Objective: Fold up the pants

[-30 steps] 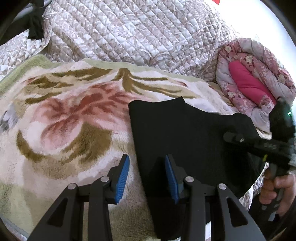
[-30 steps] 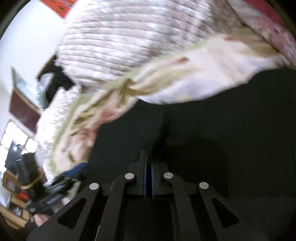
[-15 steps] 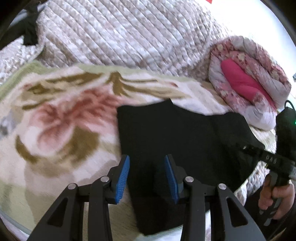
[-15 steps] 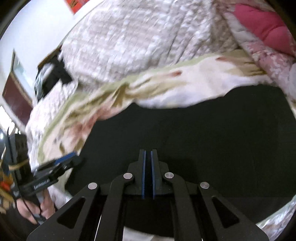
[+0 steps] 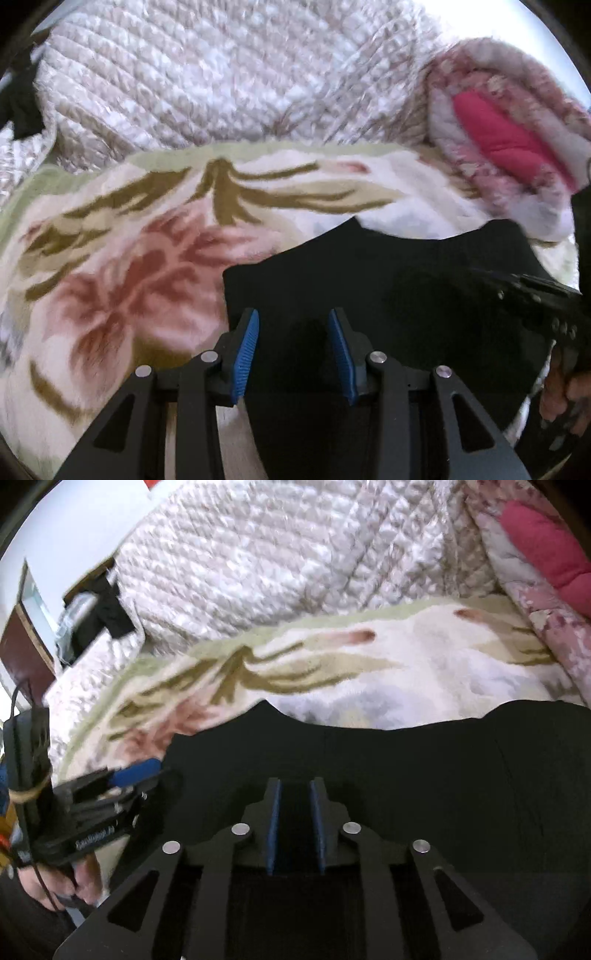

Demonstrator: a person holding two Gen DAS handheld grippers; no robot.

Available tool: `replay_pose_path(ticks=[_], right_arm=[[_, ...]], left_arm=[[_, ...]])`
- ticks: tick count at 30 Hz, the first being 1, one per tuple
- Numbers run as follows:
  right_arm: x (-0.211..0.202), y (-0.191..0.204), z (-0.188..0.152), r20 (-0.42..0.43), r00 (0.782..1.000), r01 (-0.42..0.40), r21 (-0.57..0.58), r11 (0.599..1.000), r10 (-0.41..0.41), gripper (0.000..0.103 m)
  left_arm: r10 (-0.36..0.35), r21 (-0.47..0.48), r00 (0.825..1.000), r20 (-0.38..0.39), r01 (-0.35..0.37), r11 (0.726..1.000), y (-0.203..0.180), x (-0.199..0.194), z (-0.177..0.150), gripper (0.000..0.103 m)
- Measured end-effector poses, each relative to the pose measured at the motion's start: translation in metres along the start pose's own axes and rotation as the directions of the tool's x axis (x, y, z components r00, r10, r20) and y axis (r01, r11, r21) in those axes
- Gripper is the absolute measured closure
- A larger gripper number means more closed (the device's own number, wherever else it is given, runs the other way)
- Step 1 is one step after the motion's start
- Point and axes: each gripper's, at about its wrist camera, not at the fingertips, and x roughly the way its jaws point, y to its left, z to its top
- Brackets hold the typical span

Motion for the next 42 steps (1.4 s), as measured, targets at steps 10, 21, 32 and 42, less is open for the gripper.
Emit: replay_pose_path(ticks=[10,21,32,42], right_arm=[[-0.031,0.000,-0.027,0.066,0.997,0.039,-0.009,0.999,-0.038,0.086],[-0.041,0.053,-0.090,0.091,0.990,0.124,-0.244,0.962,-0.105,0.083],[-0.042,0.053,-0.095,0.119,0.987,0.135,-0.274,0.952,-0.106,0.082],[-0.051,0.038,-0.095,0.141,0.975,0.197,-0.204,0.959,-0.170,0.081]], left_arm=[[0.004,-0.002,0.999,0.043,-0.004,1.000,-0.007,-0.019,-0.021,0.061],[-0.010,-0.015,0.998,0.057,0.011,1.000,-0.032,-0.061,-0.084,0.061],[0.008,-0.012,0.997,0.082,-0.007,1.000,-0.034,-0.059,-0.090,0.061],[0.008,-0.013,0.997,0.080,-0.007,1.000,-0.033,-0.060,-0.090,0.061]])
